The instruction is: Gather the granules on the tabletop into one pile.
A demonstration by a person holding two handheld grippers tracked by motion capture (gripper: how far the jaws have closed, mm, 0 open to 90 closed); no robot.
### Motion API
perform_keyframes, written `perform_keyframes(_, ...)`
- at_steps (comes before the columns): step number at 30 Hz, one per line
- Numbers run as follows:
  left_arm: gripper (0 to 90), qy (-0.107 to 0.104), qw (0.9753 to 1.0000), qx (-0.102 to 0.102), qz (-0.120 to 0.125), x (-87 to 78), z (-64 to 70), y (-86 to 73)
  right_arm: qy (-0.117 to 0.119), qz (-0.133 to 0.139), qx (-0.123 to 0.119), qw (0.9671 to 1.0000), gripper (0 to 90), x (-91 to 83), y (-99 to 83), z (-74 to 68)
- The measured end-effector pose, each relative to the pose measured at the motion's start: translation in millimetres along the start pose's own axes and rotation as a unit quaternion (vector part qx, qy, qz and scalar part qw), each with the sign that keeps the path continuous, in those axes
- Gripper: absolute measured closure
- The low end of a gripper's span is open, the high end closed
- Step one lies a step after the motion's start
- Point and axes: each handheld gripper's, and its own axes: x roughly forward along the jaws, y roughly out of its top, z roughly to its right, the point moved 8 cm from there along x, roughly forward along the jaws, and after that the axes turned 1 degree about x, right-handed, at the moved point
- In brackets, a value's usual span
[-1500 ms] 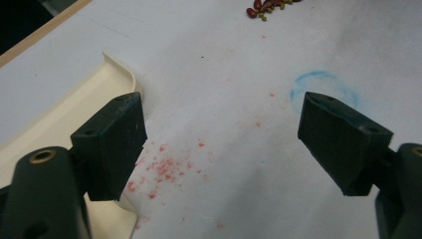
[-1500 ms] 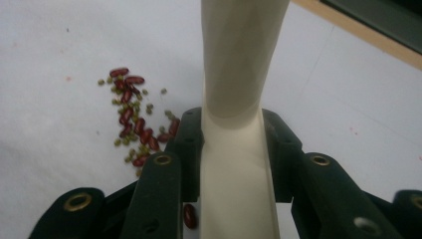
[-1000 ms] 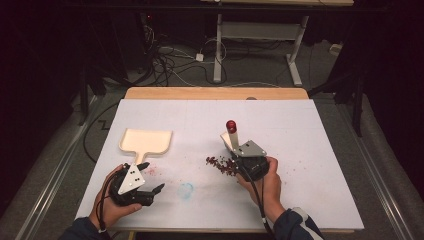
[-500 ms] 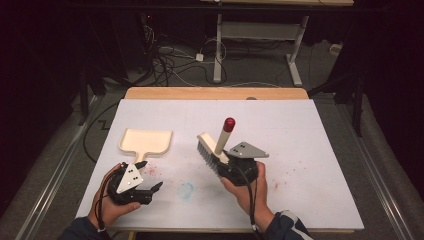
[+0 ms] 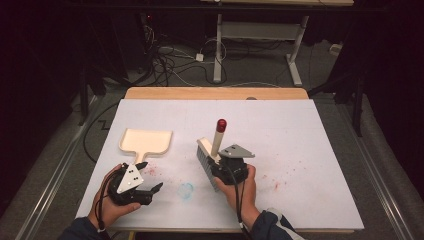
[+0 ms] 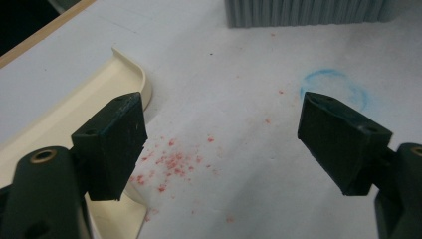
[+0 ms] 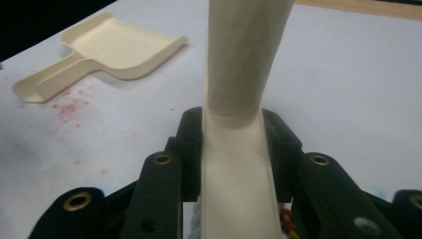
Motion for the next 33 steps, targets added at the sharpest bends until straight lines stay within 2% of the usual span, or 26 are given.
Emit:
perform_keyframes(5,18.4,-0.001,1.0,0.0,0.0,0.4,0.8,0.8,-0.005,-0.004,0.021,0.9998,67.6,-10.2,-5.7,19.5)
perform_keyframes(7,18.4,-0.002,1.0,0.0,0.0,0.8,1.1,1.1,-0.012,-0.003,0.023,0.9997,67.6,-15.5,-6.1,24.9)
perform_keyframes(11,18.4,-0.004,1.0,0.002,-0.003,1.6,2.0,0.8,-0.007,-0.002,0.033,0.9994,67.7,-21.3,-7.3,30.4)
perform_keyframes(14,18.4,-0.003,1.0,0.002,0.0,1.1,1.7,1.4,0.015,0.007,0.029,0.9995,67.7,-25.5,-2.6,26.9)
perform_keyframes(16,18.4,-0.004,1.0,0.002,-0.002,1.0,1.2,0.6,0.036,0.012,0.009,0.9992,67.7,-30.3,3.1,23.2)
perform_keyframes(18,18.4,-0.004,1.0,0.001,-0.002,1.0,1.1,0.1,0.067,0.015,-0.011,0.9976,67.7,-37.5,9.1,19.0)
perform_keyframes(19,18.4,-0.004,1.0,0.001,-0.002,1.0,1.0,0.0,0.082,0.012,-0.032,0.9961,67.7,-40.7,11.6,17.0)
perform_keyframes(20,18.4,-0.004,1.0,0.001,-0.002,0.9,0.9,-0.2,0.102,0.013,-0.06,0.9929,67.7,-44.7,13.7,14.4)
perform_keyframes(22,18.4,-0.002,1.0,0.003,-0.002,0.6,0.6,-0.2,0.125,0.016,-0.099,0.987,67.7,-52.8,15.9,11.0)
perform_keyframes(24,18.4,-0.002,1.0,0.003,-0.002,0.3,0.3,-0.1,0.156,0.013,-0.136,0.9783,67.7,-60.0,15.3,8.1)
perform_keyframes(25,18.4,-0.002,1.0,0.003,-0.003,0.2,0.4,-0.1,0.182,0.013,-0.154,0.9711,67.7,-63.7,13.6,5.9)
perform_keyframes(26,18.4,-0.002,1.0,0.004,-0.003,0.2,0.5,0.0,0.208,0.016,-0.179,0.9616,67.6,-68.1,10.7,2.9)
perform_keyframes(27,18.4,-0.002,1.0,0.004,-0.003,0.2,0.5,0.1,0.223,0.013,-0.203,0.9532,67.6,-71.4,6.5,1.1)
perform_keyframes(29,18.4,-0.002,1.0,0.005,-0.004,0.6,0.7,0.0,0.261,0.001,-0.243,0.9342,67.6,-77.1,-4.6,-0.4)
perform_keyframes(30,18.4,-0.002,1.0,0.005,-0.005,0.9,0.8,-0.1,0.271,-0.008,-0.252,0.9291,67.6,-78.2,-10.2,0.7)
perform_keyframes(32,18.4,-0.003,0.9999,0.007,-0.007,1.4,1.2,-0.4,0.299,-0.017,-0.264,0.9166,67.6,-80.6,-21.2,3.7)
perform_keyframes(33,18.4,-0.003,0.9999,0.007,-0.008,1.6,1.5,-0.4,0.306,-0.021,-0.27,0.9127,67.6,-80.7,-25.7,6.3)
